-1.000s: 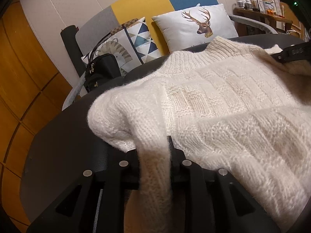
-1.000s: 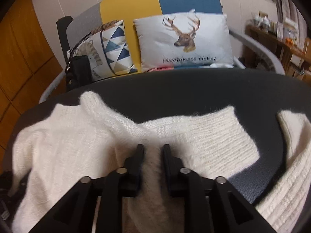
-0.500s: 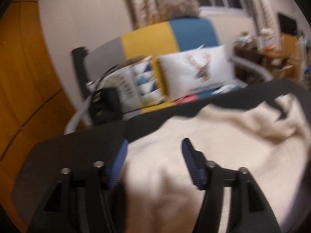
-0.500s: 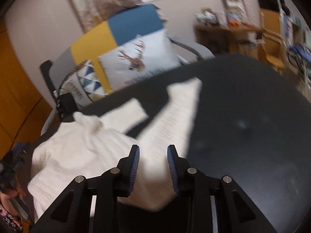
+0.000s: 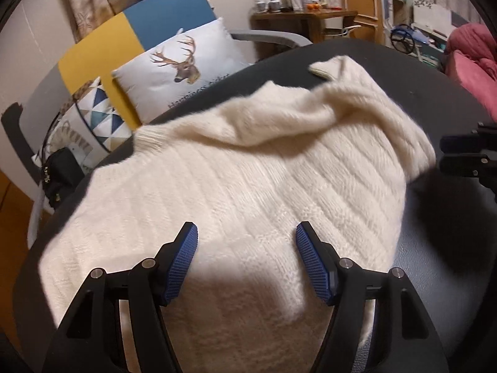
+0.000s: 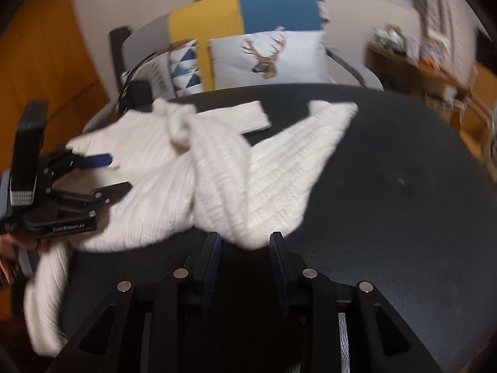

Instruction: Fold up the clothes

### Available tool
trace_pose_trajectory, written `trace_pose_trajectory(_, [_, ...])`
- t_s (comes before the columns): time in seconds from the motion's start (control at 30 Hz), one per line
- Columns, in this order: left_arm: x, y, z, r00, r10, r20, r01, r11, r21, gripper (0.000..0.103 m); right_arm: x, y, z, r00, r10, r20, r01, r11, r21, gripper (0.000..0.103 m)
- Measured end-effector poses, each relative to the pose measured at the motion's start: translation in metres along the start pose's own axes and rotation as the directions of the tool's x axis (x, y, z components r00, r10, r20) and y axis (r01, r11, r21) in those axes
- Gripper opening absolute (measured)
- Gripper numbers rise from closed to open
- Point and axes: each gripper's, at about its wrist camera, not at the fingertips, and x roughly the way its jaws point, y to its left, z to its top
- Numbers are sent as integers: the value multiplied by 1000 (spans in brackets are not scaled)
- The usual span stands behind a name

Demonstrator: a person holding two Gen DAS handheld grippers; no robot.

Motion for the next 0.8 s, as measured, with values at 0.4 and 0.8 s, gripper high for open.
trace_pose_trajectory(0.4, [4, 12, -13, 996, -85, 6, 86, 992, -94, 74, 34, 26, 3, 999, -46, -21, 42, 985, -168, 33])
trace_pose_trajectory(0.8, [0, 15, -12, 997, -79, 0, 78, 991, -106, 78, 49, 21, 17, 996, -84, -41, 79, 992, -102, 23])
